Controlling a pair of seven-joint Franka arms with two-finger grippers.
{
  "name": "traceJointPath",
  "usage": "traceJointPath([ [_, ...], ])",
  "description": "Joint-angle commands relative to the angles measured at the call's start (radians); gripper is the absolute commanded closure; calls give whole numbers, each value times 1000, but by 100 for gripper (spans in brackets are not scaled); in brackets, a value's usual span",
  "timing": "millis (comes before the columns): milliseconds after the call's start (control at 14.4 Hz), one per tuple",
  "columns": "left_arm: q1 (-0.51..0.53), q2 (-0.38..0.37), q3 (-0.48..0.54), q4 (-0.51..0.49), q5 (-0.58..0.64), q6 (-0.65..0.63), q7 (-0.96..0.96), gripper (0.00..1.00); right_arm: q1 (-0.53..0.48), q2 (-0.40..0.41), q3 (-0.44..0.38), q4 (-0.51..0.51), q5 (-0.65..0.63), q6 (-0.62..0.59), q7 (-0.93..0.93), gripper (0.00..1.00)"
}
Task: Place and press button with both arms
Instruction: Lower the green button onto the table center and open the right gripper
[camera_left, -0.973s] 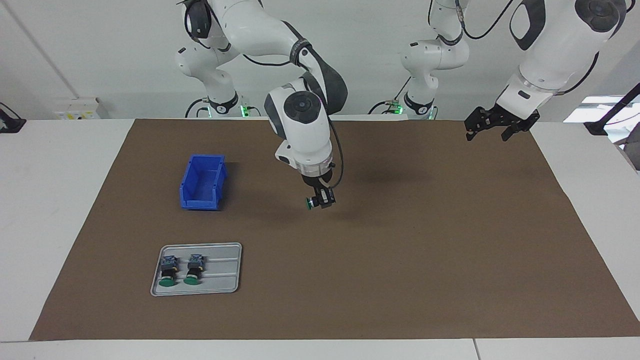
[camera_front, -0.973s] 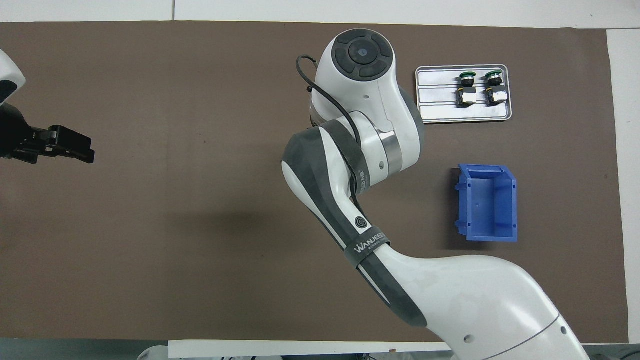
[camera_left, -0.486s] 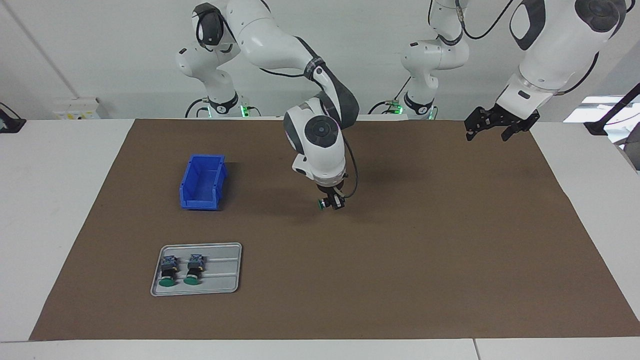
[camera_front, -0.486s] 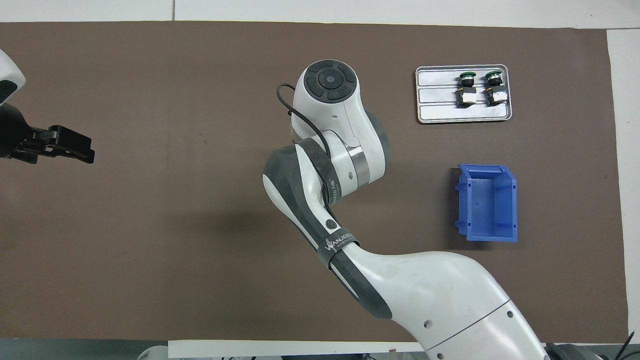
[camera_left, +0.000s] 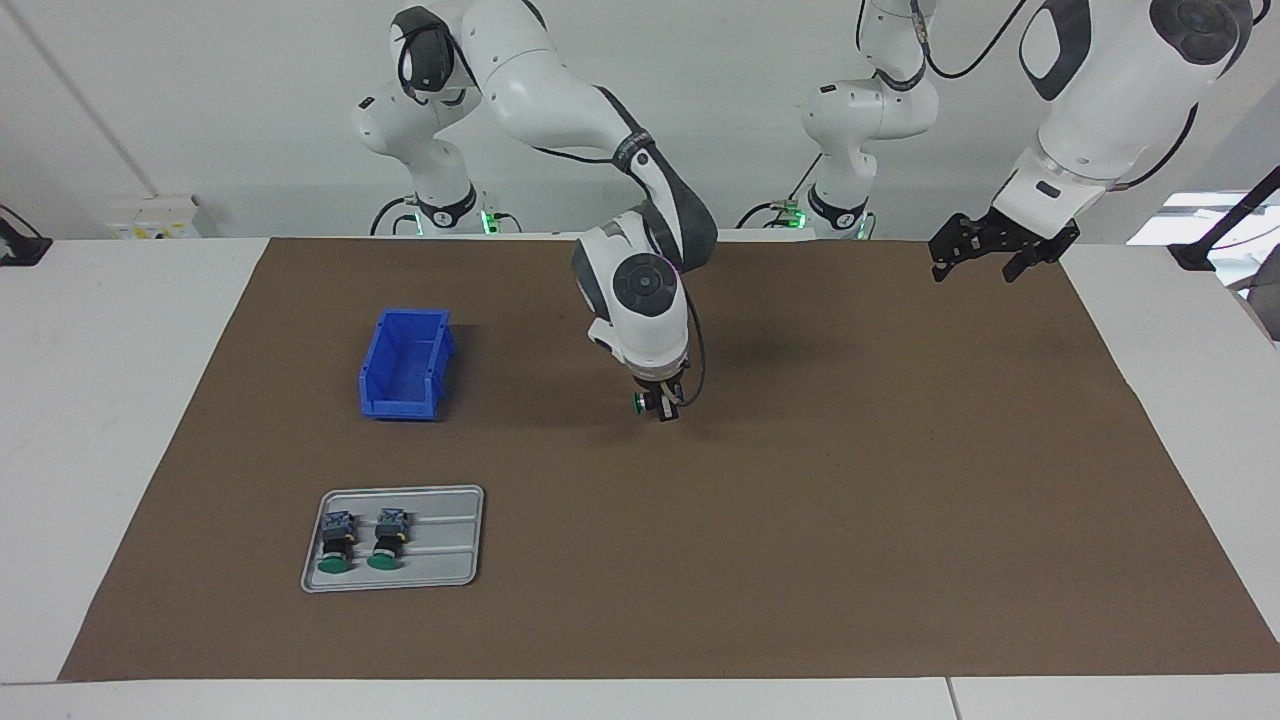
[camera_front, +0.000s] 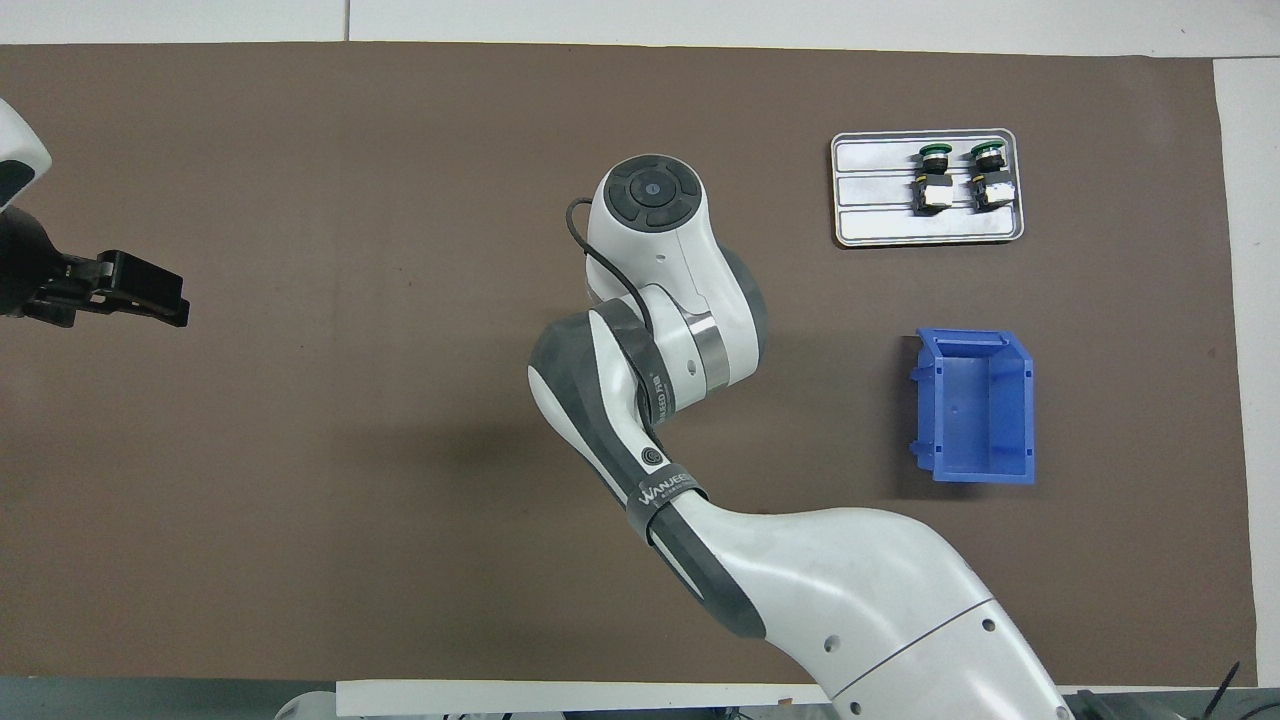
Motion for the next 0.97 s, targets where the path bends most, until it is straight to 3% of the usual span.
traceJointPath([
  [0, 6, -7, 0, -10, 7, 15, 11, 0, 45, -53, -36, -91, 16, 19, 14, 95],
  [417, 6, -7, 0, -10, 7, 15, 11, 0, 85, -96, -48, -222, 15, 106, 6, 93],
  [556, 6, -7, -1, -10, 7, 15, 11, 0, 85, -97, -48, -229, 15, 112, 4, 84],
  [695, 6, -7, -1, -10, 7, 15, 13, 0, 85, -97, -48, -227, 13, 108, 4, 58],
  [834, 6, -7, -1, -10, 7, 15, 11, 0, 85, -97, -48, -226, 13, 98, 6, 17],
  [903, 6, -7, -1, -10, 7, 15, 11, 0, 85, -97, -47, -226, 10, 98, 4, 8],
])
